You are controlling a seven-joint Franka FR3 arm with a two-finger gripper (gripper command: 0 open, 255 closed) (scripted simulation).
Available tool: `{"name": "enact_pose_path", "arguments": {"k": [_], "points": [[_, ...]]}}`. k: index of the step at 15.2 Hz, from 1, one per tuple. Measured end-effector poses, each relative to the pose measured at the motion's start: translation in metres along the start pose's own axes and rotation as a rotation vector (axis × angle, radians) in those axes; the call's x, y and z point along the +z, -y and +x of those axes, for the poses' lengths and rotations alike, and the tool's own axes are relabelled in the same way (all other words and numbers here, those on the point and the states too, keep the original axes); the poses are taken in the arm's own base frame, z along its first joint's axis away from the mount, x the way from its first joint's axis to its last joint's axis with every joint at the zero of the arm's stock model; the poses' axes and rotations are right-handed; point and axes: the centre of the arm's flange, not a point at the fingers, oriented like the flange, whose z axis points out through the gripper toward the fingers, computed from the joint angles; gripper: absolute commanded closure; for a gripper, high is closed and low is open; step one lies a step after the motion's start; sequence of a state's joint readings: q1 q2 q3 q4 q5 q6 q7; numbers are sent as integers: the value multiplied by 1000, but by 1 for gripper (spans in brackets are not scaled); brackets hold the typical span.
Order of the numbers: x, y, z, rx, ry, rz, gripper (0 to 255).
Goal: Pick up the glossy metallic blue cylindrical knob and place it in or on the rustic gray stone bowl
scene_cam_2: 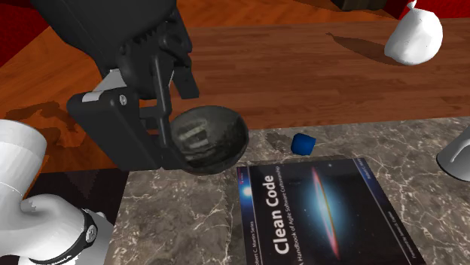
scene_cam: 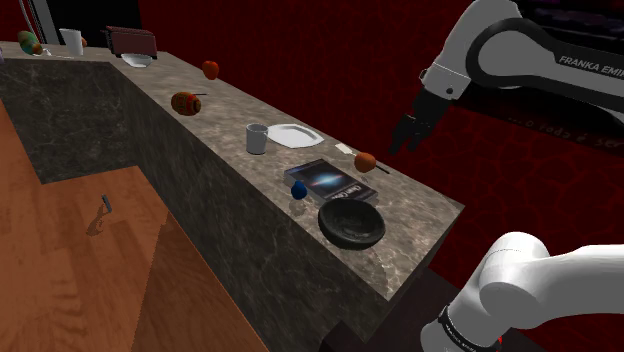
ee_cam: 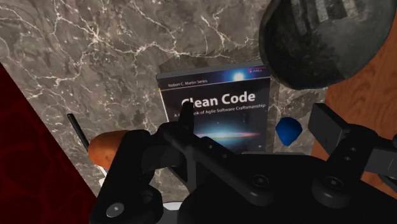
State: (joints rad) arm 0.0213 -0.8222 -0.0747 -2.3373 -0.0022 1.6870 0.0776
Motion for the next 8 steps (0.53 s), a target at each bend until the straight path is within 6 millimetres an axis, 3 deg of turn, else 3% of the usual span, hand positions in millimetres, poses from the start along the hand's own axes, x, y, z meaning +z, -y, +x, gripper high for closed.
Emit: {"name": "enact_pose_path", "arguments": {"k": [2, 8], "points": [[3, 3, 4, 5, 2, 0, 0], [55, 37, 48, 57, 33, 3, 0]]}}
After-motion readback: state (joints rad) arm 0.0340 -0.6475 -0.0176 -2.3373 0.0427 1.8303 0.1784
